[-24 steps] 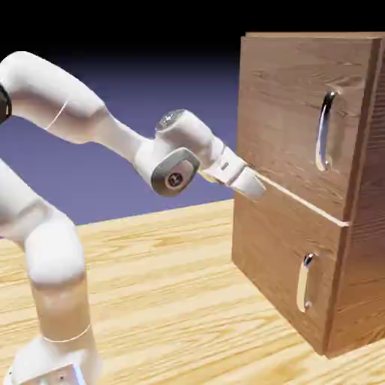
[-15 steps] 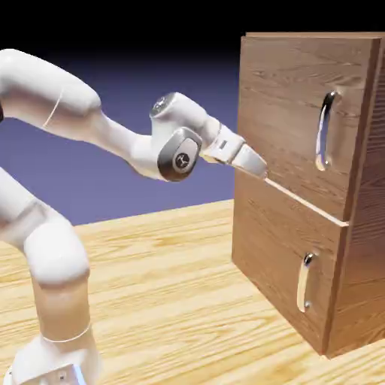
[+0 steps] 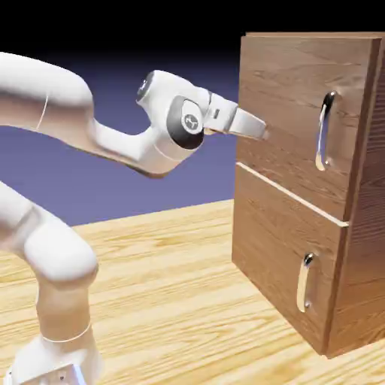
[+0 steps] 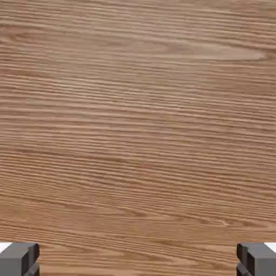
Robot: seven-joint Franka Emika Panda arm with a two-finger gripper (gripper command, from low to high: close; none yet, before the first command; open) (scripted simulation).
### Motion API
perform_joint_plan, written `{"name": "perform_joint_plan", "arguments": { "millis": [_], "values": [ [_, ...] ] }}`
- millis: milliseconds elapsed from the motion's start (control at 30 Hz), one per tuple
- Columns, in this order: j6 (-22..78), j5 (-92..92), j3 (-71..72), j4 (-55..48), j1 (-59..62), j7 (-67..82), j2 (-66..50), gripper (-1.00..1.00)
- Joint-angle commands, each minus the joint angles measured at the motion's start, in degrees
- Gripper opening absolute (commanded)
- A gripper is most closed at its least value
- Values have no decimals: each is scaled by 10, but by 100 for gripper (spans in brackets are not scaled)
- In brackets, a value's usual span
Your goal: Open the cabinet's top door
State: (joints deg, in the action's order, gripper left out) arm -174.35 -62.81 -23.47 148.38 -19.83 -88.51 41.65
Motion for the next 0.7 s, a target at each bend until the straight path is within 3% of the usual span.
{"name": "perform_joint_plan", "arguments": {
  "millis": [0, 667],
  "values": [
    [0, -25, -9, -5, -8, -18, 4, 0],
    [-3, -523, -196, -105, -159, -384, 75, 0]
  ]
}}
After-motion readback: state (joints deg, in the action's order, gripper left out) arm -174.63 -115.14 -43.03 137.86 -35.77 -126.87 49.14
